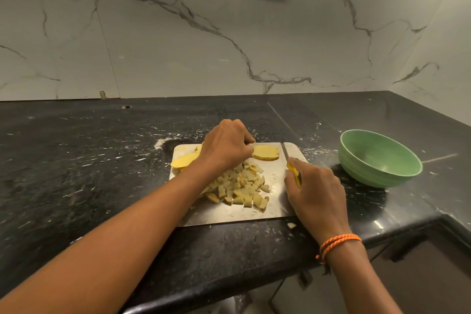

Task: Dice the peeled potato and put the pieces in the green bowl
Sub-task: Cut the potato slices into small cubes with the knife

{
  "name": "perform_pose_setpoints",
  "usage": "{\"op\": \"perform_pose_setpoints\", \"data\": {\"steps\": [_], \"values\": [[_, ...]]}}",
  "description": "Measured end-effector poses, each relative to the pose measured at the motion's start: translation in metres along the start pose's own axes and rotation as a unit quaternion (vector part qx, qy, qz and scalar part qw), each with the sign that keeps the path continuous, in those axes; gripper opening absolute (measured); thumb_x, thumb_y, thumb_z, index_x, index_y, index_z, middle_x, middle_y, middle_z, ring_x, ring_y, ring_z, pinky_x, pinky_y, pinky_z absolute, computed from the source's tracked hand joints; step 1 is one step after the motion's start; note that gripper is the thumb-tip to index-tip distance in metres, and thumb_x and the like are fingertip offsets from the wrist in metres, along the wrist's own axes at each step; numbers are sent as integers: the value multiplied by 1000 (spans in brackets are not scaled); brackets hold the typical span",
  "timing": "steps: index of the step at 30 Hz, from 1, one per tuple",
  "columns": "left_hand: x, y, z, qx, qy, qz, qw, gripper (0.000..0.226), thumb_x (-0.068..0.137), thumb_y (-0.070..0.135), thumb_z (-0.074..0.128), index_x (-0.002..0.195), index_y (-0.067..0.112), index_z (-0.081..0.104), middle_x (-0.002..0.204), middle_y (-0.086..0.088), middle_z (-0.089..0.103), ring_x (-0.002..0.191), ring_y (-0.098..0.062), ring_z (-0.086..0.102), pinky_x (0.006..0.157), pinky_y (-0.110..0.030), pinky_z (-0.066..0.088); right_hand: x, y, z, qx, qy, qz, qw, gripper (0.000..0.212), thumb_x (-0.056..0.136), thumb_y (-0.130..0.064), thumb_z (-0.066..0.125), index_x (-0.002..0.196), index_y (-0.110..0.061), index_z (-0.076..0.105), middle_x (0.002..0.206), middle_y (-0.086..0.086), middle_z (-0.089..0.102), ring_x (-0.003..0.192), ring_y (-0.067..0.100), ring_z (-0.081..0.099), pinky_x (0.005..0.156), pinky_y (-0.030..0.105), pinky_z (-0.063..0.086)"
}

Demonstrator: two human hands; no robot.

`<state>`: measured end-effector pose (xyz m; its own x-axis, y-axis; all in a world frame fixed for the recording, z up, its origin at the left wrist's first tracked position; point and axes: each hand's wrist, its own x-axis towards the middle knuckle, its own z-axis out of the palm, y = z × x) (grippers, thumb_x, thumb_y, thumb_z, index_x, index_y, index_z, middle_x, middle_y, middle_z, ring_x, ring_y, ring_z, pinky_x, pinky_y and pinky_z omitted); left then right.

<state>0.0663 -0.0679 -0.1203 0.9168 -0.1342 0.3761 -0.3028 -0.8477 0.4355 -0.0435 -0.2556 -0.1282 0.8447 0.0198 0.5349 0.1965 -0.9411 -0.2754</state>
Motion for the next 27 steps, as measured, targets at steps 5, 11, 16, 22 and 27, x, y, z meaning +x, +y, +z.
{"op": "perform_pose_setpoints", "data": {"steps": [5, 11, 16, 22, 27], "values": [[-1, 2, 2, -7, -15, -4, 1000, 19, 90, 20, 82, 109, 24, 84, 98, 8, 82, 73, -7, 69, 73, -35, 66, 0, -3, 5, 1, -23, -15, 1000, 32, 98, -28, 56, 126, -18, 66, 83, 8, 73, 74, 30, 67, 63, 42, 55], [-2, 1, 3, -14, -10, 8, 1000, 17, 96, 27, 76, 111, 24, 84, 97, 8, 81, 76, -8, 69, 74, -35, 64, 2, 1, 4, 18, -1, -2, 1000, 31, 98, -29, 56, 125, -20, 67, 86, 8, 74, 78, 31, 68, 66, 44, 56], [-1, 3, 9, 22, -55, 16, 998, 33, 96, 38, 75, 126, 25, 77, 122, 4, 71, 100, -19, 65, 79, -38, 57, 1, -1, 5, 6, 0, -4, 1000, 35, 98, -28, 58, 130, -20, 65, 79, 7, 72, 71, 28, 66, 62, 42, 55], [1, -2, 5, 10, -67, 5, 998, 35, 95, 29, 79, 130, 25, 75, 124, 9, 73, 103, -17, 65, 82, -37, 57, 1, -2, 5, -1, -15, -4, 1000, 26, 98, -28, 55, 118, -17, 68, 76, 5, 69, 69, 26, 64, 61, 43, 55], [3, -2, 6, -5, -65, -3, 998, 37, 94, 32, 80, 130, 27, 75, 122, 8, 75, 96, -15, 65, 78, -34, 54, 1, -1, 5, 4, -21, -1, 1000, 33, 98, -30, 55, 128, -19, 65, 80, 6, 71, 72, 26, 66, 62, 44, 56]]}}
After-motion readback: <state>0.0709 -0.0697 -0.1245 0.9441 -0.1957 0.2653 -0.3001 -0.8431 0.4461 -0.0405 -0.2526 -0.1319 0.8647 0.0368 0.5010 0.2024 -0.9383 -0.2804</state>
